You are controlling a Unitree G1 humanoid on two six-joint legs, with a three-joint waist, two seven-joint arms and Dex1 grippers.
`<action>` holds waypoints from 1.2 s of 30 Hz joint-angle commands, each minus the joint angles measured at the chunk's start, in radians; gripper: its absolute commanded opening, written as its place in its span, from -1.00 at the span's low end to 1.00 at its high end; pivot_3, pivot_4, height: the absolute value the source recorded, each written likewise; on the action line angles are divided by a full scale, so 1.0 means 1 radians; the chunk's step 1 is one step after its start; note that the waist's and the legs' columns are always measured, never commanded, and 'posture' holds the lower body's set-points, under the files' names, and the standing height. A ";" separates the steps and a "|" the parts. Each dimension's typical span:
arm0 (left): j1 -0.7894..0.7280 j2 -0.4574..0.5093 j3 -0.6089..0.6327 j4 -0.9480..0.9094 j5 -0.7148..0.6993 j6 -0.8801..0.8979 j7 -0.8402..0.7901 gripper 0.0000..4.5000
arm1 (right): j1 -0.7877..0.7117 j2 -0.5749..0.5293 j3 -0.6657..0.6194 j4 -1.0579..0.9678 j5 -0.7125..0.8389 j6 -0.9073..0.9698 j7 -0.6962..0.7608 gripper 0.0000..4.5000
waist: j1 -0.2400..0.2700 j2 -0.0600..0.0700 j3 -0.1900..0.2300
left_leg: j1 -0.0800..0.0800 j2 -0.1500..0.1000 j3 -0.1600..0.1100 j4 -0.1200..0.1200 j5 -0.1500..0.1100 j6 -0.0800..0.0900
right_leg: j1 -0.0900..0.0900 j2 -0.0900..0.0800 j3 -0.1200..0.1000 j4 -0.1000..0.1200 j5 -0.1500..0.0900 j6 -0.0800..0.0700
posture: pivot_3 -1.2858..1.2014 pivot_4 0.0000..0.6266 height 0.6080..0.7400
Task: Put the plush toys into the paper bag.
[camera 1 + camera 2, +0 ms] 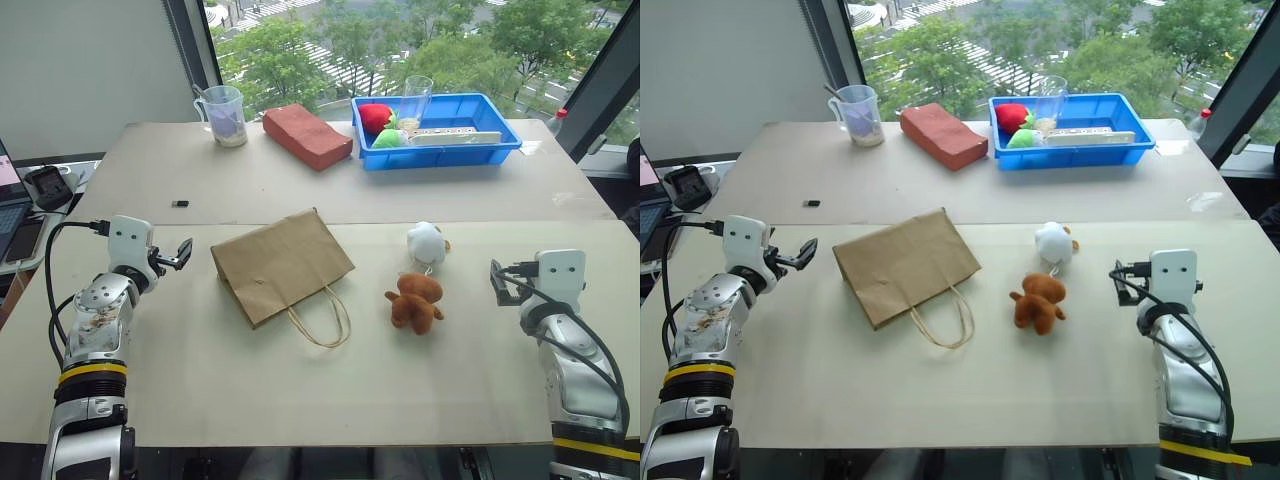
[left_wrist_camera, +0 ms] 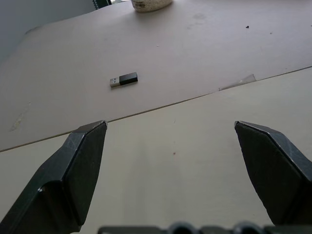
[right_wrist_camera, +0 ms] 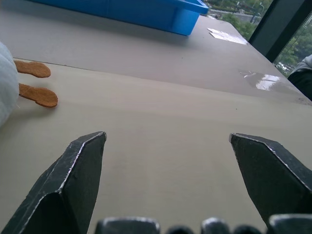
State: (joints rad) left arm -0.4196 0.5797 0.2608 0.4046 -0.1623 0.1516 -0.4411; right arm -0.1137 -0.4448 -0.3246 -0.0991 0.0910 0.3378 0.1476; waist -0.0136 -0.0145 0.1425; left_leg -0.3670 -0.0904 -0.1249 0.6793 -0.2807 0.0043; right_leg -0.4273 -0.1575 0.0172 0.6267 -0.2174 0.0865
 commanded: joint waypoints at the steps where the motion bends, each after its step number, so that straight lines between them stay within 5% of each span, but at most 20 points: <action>1: -0.017 0.043 0.027 -0.042 -0.034 0.004 -0.044 0.98 | -0.016 -0.032 -0.004 -0.058 0.000 0.002 0.022 1.00 | 0.000 0.000 0.000 | 0.000 0.000 0.000 0.000 0.000 0.000 | 0.000 0.000 0.000 0.000 0.000 0.000 | 0.03 -0.52 1.00; 5: -0.064 0.172 -0.022 -0.217 -0.131 0.084 -0.320 0.98 | -0.058 -0.169 0.009 -0.132 0.078 0.043 0.213 1.00 | -0.006 0.000 0.001 | -0.003 0.000 0.000 0.001 0.000 0.000 | -0.003 0.000 0.000 0.002 0.000 0.000 | 0.03 -0.52 1.00; 14: -0.119 0.232 -0.183 -0.479 -0.253 0.247 -0.606 0.98 | -0.127 -0.305 0.034 -0.235 0.297 0.153 0.506 1.00 | -0.003 0.000 0.000 | 0.001 0.001 0.000 0.000 -0.003 0.005 | 0.003 0.002 -0.001 0.000 0.000 0.000 | 0.03 -0.52 1.00; 22: -0.158 0.237 -0.251 -0.520 -0.262 0.260 -0.736 0.98 | -0.158 -0.367 0.037 -0.263 0.382 0.198 0.612 1.00 | -0.002 0.000 0.000 | 0.000 0.002 0.000 0.000 -0.003 0.005 | 0.003 0.002 -0.001 -0.002 0.000 0.000 | 0.03 -0.52 1.00; 30: -0.141 0.247 -0.488 -0.675 -0.174 0.242 -0.893 0.98 | -0.061 -0.490 0.081 -0.440 0.542 0.318 0.811 1.00 | 0.005 0.000 0.001 | -0.001 0.002 0.000 0.000 -0.003 0.005 | 0.004 0.002 -0.002 -0.002 0.000 0.000 | 0.03 -0.52 1.00; 36: -0.189 0.155 -0.630 -0.622 -0.079 0.180 -0.905 0.98 | -0.035 -0.492 0.106 -0.529 0.590 0.355 0.795 1.00 | 0.005 -0.001 0.001 | -0.001 0.002 0.001 0.002 -0.006 0.011 | 0.004 0.002 -0.001 -0.005 0.000 0.000 | 0.03 -0.52 1.00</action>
State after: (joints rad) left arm -0.5835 0.7437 -0.3550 -0.2199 -0.2586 0.3515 -1.3375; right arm -0.1352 -0.9340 -0.2071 -0.5878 0.6529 0.6871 0.9537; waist -0.0087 -0.0153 0.1435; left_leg -0.3679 -0.0889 -0.1244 0.6819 -0.2870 0.0154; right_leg -0.4225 -0.1554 0.0158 0.6199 -0.2175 0.0867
